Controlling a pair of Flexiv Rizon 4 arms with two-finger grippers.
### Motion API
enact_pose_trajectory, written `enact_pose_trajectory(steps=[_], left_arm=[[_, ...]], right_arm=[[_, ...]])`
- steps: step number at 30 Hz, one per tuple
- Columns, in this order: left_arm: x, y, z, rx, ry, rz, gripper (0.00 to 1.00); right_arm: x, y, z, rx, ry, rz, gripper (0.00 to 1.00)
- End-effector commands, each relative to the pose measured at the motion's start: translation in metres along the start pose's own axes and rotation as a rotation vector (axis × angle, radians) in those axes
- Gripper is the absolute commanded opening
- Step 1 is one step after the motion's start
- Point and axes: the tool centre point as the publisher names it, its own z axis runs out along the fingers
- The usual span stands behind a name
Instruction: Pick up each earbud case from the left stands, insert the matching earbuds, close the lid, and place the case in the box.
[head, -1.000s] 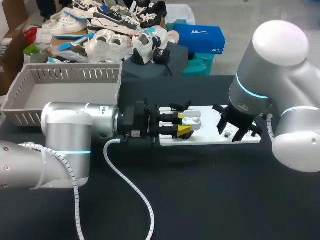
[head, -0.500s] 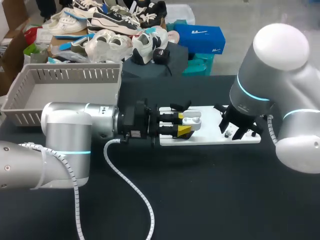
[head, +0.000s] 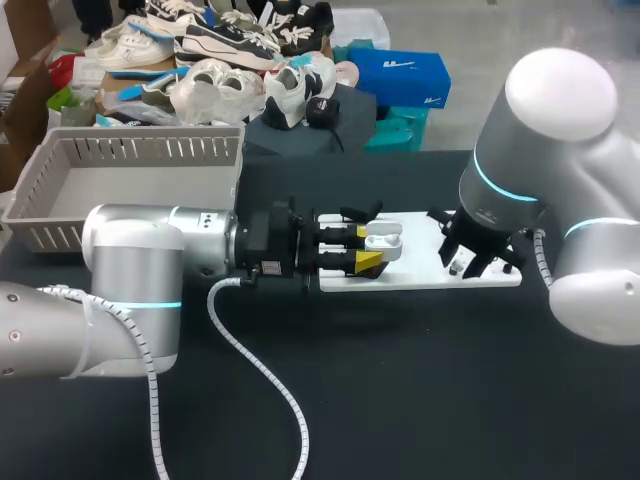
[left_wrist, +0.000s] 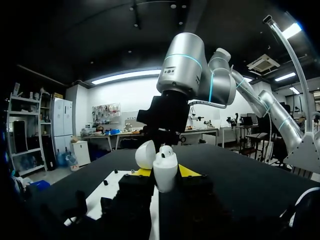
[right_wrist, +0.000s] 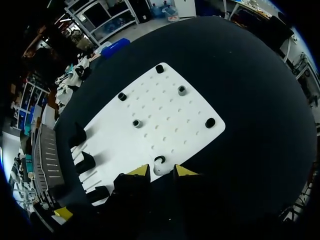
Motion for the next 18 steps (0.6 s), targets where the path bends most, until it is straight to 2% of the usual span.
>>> enact_pose_trajectory(steps=[1, 6, 9, 15, 17, 18], left_arm=[[0.0004, -0.0007, 0.0001, -0.003, -0.001, 0.002, 0.00], [0.0004, -0.0007, 0.0001, -0.003, -0.001, 0.002, 0.00], [0.0004, -0.0007, 0.0001, -0.003, -0.001, 0.002, 0.00], [0.0004, -0.0007, 0.0001, -0.003, -0.001, 0.002, 0.00], [0.0004, -0.0007, 0.0001, -0.003, -0.001, 0.002, 0.00], [0.0004, -0.0007, 0.0001, -0.003, -0.001, 0.002, 0.00]], right_arm=[[-0.0011, 0.0031, 0.0030, 0.004, 0.006, -0.002, 0.28], [-0.0011, 0.0031, 0.0033, 0.008, 0.009, -0.002, 0.28], [-0.0010, 0.0027, 0.0037, 0.010, 0.011, -0.002, 0.22], [-0.0002, 0.0010, 0.0063, 0.014, 0.016, 0.000, 0.18], [-0.0002, 0.0004, 0.0066, 0.015, 0.017, 0.001, 0.12], [-0.0002, 0.0004, 0.0066, 0.015, 0.017, 0.002, 0.00]])
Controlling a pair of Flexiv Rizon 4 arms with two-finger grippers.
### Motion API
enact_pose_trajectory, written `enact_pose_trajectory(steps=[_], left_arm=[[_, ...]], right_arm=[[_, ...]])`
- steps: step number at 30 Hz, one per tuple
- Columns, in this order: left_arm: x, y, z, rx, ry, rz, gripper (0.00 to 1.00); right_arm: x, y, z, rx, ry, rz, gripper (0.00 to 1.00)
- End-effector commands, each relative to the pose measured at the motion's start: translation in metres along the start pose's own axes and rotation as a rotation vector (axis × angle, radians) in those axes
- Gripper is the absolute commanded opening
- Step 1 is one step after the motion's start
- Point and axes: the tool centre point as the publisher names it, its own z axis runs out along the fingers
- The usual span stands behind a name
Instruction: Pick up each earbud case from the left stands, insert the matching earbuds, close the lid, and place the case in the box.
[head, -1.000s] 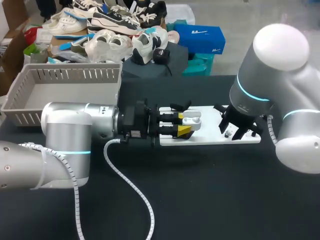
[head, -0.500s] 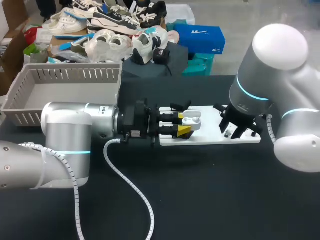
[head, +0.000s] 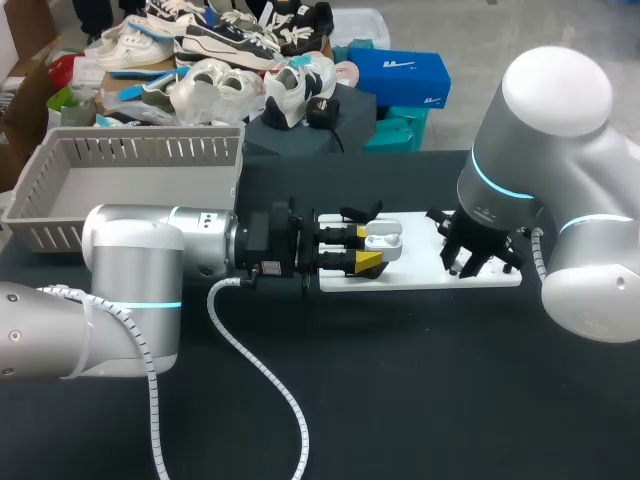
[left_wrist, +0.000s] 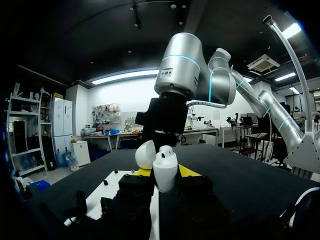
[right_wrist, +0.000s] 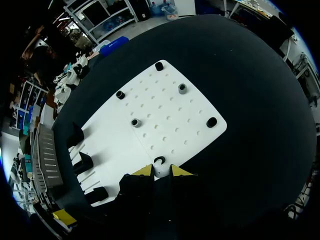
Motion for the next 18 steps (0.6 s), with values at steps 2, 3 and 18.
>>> enact_pose_trajectory(steps=[2, 3, 18], left_arm=[[0.000, -0.001, 0.000, -0.003, -0.001, 0.002, 0.00], [0.000, -0.001, 0.000, -0.003, -0.001, 0.002, 0.00], [0.000, -0.001, 0.000, -0.003, -0.001, 0.002, 0.00]], right_arm=[[-0.001, 0.000, 0.002, 0.004, 0.000, 0.001, 0.00], [-0.001, 0.000, 0.001, 0.004, 0.000, 0.001, 0.00], [0.007, -0.006, -0.027, -0.002, -0.025, 0.010, 0.00]])
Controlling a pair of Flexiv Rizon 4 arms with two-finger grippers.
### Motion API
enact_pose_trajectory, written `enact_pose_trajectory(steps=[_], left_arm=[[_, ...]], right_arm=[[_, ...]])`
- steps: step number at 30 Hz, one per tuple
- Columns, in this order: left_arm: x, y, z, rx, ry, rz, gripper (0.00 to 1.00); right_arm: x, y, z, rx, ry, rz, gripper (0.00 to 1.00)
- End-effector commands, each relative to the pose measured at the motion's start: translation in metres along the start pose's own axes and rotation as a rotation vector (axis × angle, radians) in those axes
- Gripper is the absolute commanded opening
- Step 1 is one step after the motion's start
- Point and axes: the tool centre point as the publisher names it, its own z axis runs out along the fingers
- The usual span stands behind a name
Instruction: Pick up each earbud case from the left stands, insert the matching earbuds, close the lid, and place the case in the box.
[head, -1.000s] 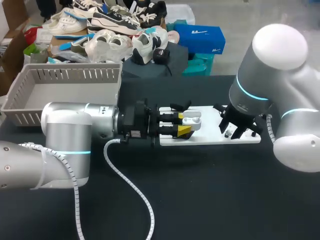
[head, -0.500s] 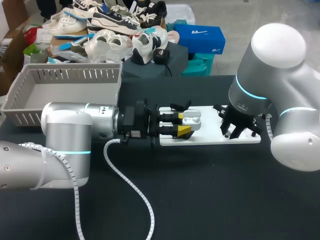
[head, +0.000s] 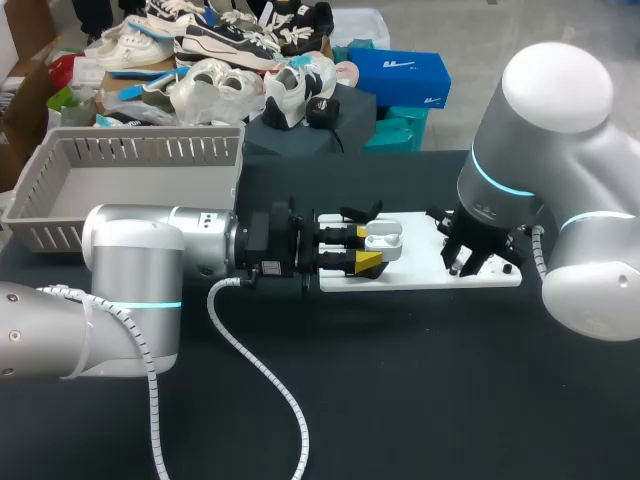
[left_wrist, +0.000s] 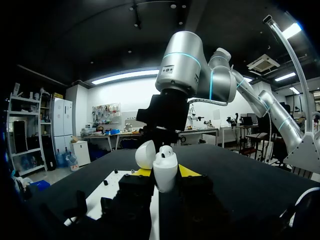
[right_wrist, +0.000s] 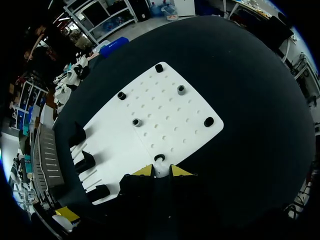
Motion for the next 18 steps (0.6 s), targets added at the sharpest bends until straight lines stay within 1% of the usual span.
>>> enact_pose_trajectory(steps=[1, 8, 10, 15, 18], left_arm=[[0.000, -0.001, 0.000, -0.003, -0.001, 0.002, 0.00], [0.000, -0.001, 0.000, -0.003, -0.001, 0.002, 0.00], [0.000, -0.001, 0.000, -0.003, -0.001, 0.002, 0.00], [0.000, -0.001, 0.000, -0.003, -0.001, 0.002, 0.00], [0.000, -0.001, 0.000, -0.003, -0.001, 0.002, 0.00]], right_arm=[[0.006, -0.008, -0.021, -0.007, -0.026, 0.008, 0.00], [0.012, -0.021, -0.064, -0.026, -0.082, 0.019, 0.00], [0.014, -0.024, -0.077, -0.019, -0.099, 0.009, 0.00], [0.019, -0.027, -0.107, -0.017, -0.096, -0.039, 0.00], [0.021, -0.021, -0.123, -0.020, -0.079, -0.094, 0.00]])
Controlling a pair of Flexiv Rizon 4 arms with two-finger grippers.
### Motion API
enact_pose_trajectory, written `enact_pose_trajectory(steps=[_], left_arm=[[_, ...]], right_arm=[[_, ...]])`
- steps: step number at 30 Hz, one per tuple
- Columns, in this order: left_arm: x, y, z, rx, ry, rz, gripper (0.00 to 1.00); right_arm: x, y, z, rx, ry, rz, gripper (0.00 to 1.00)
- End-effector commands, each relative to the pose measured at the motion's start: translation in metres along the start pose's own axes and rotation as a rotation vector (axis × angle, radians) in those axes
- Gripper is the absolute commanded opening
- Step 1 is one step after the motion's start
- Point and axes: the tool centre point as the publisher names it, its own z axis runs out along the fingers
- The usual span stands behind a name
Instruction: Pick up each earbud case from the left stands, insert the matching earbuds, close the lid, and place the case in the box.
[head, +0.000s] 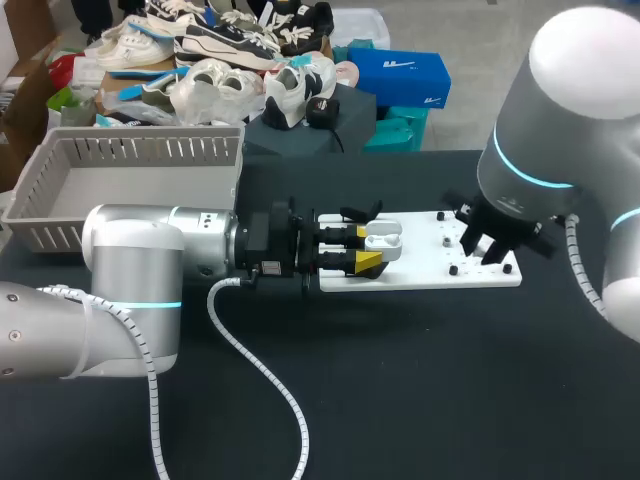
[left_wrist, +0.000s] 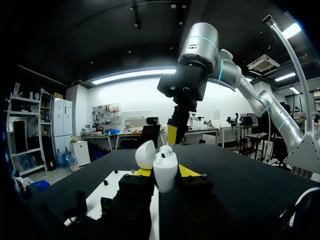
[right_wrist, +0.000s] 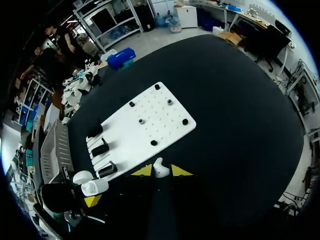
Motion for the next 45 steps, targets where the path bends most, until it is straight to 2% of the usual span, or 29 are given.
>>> enact_pose_trajectory(steps=[1, 6, 11, 16, 21, 26, 32, 38, 45], left_arm=[[0.000, -0.001, 0.000, -0.003, -0.001, 0.002, 0.00], [0.000, -0.001, 0.000, -0.003, -0.001, 0.002, 0.00], [0.000, -0.001, 0.000, -0.003, -0.001, 0.002, 0.00], [0.000, -0.001, 0.000, -0.003, -0.001, 0.002, 0.00], [0.000, -0.001, 0.000, -0.003, -0.001, 0.002, 0.00], [0.000, -0.001, 0.000, -0.003, -0.001, 0.002, 0.00], [0.000, -0.001, 0.000, -0.003, -0.001, 0.002, 0.00], [0.000, -0.001, 0.000, -0.003, -0.001, 0.002, 0.00], [0.000, -0.001, 0.000, -0.003, -0.001, 0.002, 0.00]], right_arm=[[0.003, 0.001, -0.042, -0.008, 0.006, -0.069, 0.00], [0.009, 0.028, -0.064, -0.023, 0.047, -0.247, 0.00], [0.013, 0.056, -0.069, -0.029, 0.116, -0.412, 0.00], [0.015, 0.079, -0.060, -0.013, 0.193, -0.549, 0.00], [0.017, 0.091, -0.046, 0.008, 0.268, -0.615, 0.00], [0.023, 0.100, -0.041, 0.039, 0.303, -0.646, 0.00], [0.031, 0.107, -0.046, 0.039, 0.314, -0.626, 0.00], [0.040, 0.113, -0.046, 0.073, 0.266, -0.585, 0.00], [0.049, 0.115, -0.038, 0.063, 0.265, -0.568, 0.00]])
